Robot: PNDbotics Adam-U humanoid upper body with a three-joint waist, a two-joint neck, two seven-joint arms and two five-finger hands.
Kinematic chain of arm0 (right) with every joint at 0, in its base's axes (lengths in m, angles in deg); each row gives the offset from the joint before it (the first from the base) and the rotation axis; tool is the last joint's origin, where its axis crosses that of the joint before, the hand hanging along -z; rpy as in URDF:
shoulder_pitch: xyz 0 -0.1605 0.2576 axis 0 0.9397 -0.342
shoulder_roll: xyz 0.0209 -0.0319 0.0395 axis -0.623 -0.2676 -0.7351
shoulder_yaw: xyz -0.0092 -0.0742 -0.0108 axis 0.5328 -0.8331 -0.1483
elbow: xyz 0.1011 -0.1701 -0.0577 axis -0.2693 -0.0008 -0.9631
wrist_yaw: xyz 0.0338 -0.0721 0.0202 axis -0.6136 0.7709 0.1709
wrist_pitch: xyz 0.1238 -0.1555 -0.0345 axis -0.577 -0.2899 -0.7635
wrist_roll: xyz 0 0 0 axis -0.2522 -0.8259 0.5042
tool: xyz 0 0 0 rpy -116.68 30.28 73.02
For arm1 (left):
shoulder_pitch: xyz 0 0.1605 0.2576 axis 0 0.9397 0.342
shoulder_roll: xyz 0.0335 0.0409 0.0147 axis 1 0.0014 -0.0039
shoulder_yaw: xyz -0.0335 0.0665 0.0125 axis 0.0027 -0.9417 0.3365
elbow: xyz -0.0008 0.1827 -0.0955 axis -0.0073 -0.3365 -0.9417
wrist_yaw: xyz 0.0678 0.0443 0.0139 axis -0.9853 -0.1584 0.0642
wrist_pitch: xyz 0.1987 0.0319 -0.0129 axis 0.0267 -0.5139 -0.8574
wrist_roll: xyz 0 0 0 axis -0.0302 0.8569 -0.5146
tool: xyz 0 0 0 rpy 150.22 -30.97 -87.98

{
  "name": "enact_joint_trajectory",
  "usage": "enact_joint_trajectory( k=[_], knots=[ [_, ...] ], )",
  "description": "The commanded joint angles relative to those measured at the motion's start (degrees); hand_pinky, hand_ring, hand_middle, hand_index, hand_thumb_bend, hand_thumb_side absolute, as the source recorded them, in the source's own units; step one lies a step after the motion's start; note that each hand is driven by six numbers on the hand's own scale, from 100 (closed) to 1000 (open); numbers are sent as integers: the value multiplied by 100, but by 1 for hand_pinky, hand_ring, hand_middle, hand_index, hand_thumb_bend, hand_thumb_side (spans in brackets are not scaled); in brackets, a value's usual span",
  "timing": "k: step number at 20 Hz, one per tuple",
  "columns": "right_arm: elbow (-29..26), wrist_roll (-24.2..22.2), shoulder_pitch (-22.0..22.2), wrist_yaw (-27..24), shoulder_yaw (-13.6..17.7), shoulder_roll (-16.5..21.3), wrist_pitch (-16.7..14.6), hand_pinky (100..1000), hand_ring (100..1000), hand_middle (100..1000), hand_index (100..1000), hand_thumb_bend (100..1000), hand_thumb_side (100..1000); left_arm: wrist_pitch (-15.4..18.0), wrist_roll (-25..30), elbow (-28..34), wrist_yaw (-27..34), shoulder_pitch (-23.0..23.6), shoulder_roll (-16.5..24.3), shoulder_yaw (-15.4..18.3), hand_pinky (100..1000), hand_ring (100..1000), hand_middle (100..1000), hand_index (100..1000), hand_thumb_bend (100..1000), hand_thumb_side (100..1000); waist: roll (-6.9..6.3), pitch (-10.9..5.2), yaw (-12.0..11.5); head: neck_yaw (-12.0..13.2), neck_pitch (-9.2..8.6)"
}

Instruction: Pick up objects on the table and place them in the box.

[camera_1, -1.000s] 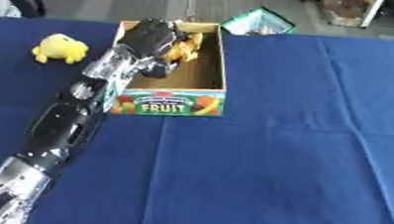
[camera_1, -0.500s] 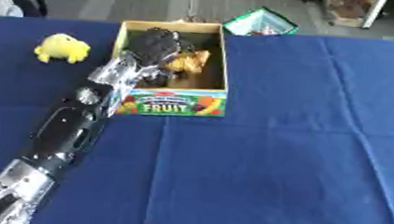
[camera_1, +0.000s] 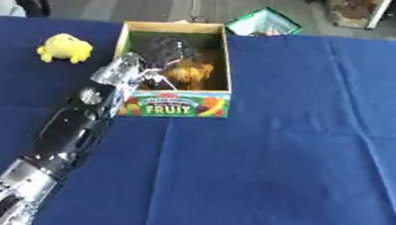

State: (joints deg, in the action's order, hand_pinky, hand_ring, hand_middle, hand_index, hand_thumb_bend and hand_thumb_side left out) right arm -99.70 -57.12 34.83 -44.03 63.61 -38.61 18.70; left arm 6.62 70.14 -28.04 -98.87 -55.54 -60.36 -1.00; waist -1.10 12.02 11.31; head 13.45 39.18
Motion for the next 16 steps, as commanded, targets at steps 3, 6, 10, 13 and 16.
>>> enact_joint_trajectory(
  k=[3, 6, 10, 13, 16],
  knots=[
    [-71, -16, -49, -28, 60, 99, -13, 621, 584, 607, 820, 100, 320, 7, 149, 240, 352, -136, 117, 87, 854, 828, 819, 878, 1000, 640, 27, -95, -9, 4, -34],
    [-67, -15, -40, -25, 66, 104, -15, 621, 584, 607, 820, 100, 320, 42, 332, 340, 743, -174, 240, 125, 866, 835, 827, 888, 1000, 678, 22, -101, -21, -22, -23],
    [-57, -1, -14, -16, 84, 125, -18, 621, 584, 607, 820, 100, 319, 92, 686, 458, 1268, -256, 521, 214, 868, 835, 831, 898, 1000, 650, 2, -114, -49, -83, 8],
    [-48, 7, -5, -10, 92, 137, -18, 621, 584, 607, 820, 100, 319, 101, 956, 554, 1750, -293, 757, 304, 878, 846, 853, 909, 1000, 623, -25, -123, -75, -146, 21],
    [-41, 8, 6, -2, 96, 147, -18, 621, 584, 607, 820, 100, 320, 65, 1145, 687, 2046, -306, 986, 375, 879, 848, 861, 911, 1000, 627, -44, -131, -96, -200, 26]
  ],
)
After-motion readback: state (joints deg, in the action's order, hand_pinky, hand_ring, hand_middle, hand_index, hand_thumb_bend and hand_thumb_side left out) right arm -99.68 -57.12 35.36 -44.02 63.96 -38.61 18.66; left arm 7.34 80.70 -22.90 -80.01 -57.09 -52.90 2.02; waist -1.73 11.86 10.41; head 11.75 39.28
